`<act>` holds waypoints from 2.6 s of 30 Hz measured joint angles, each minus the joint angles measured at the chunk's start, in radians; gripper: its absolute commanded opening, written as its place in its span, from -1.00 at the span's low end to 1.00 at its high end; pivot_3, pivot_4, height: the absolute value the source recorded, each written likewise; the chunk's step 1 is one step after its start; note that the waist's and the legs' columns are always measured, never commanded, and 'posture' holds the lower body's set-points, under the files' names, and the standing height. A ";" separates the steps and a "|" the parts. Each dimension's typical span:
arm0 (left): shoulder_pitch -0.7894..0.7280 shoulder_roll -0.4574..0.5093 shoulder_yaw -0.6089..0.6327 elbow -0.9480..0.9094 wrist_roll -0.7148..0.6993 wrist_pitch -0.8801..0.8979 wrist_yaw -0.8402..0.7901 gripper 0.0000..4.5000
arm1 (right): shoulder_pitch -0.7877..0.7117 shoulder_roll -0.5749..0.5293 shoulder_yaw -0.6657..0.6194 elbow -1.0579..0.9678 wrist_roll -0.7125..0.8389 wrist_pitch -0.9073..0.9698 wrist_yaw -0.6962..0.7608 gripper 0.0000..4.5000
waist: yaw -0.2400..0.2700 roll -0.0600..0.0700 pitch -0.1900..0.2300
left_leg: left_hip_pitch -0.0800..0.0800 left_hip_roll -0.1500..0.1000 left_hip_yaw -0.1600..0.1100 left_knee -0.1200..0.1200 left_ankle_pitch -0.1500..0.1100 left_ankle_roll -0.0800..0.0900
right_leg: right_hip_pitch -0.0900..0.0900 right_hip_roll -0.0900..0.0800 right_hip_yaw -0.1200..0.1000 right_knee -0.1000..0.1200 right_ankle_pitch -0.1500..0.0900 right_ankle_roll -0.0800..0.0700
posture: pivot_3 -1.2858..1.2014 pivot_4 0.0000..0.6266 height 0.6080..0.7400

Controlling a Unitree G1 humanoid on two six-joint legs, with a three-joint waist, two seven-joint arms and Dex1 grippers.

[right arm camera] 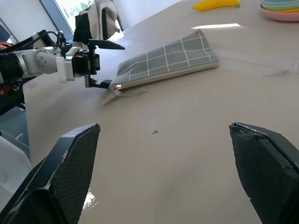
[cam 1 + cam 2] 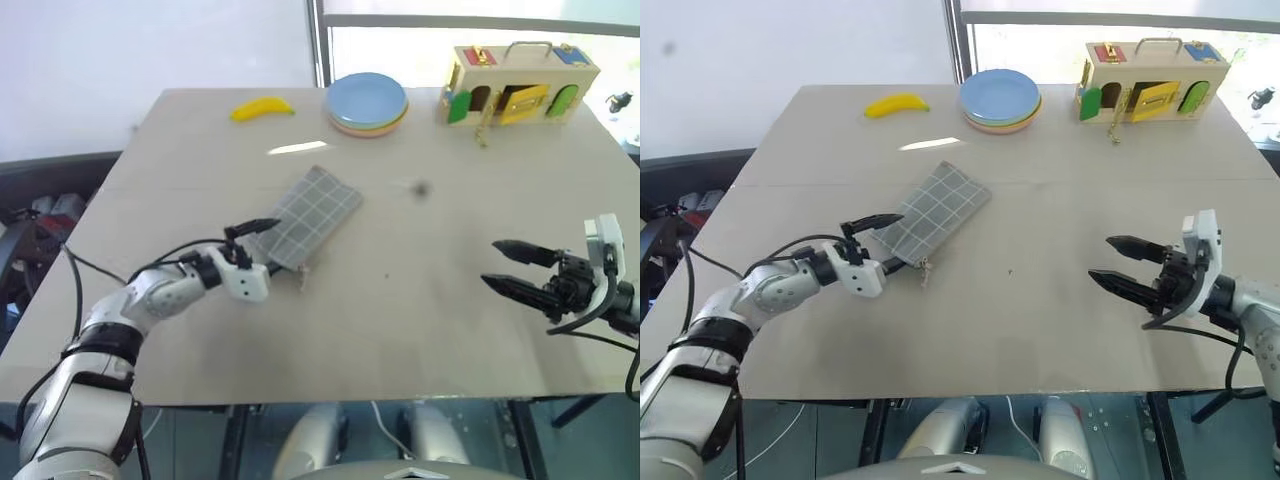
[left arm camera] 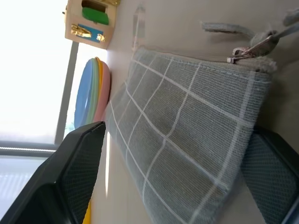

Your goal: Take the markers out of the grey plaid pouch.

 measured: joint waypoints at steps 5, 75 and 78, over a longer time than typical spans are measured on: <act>-0.029 -0.015 -0.055 0.042 0.079 0.011 0.097 0.19 | 0.010 0.000 0.000 -0.001 -0.004 -0.008 -0.005 1.00 | -0.004 0.000 0.000 | 0.001 0.000 0.001 0.000 0.000 0.001 | 0.000 0.000 0.000 0.002 0.000 0.000 | 0.03 -0.52 1.00; 0.256 -0.509 0.042 -0.795 -0.442 0.862 -0.267 -0.88 | -0.402 0.905 0.177 0.185 0.003 0.041 -0.773 -0.96 | -0.061 0.003 -0.003 | -0.013 0.000 -0.003 0.012 0.002 -0.003 | -0.011 0.003 -0.001 0.006 0.000 0.000 | 0.03 -0.52 1.00; 0.256 -0.514 0.047 -0.796 -0.453 0.867 -0.270 -0.88 | -0.402 0.899 0.177 0.185 0.003 0.040 -0.772 -0.96 | -0.061 0.003 -0.003 | -0.013 0.000 -0.003 0.012 0.002 -0.003 | -0.011 0.003 -0.001 0.006 0.000 0.000 | 0.03 -0.52 1.00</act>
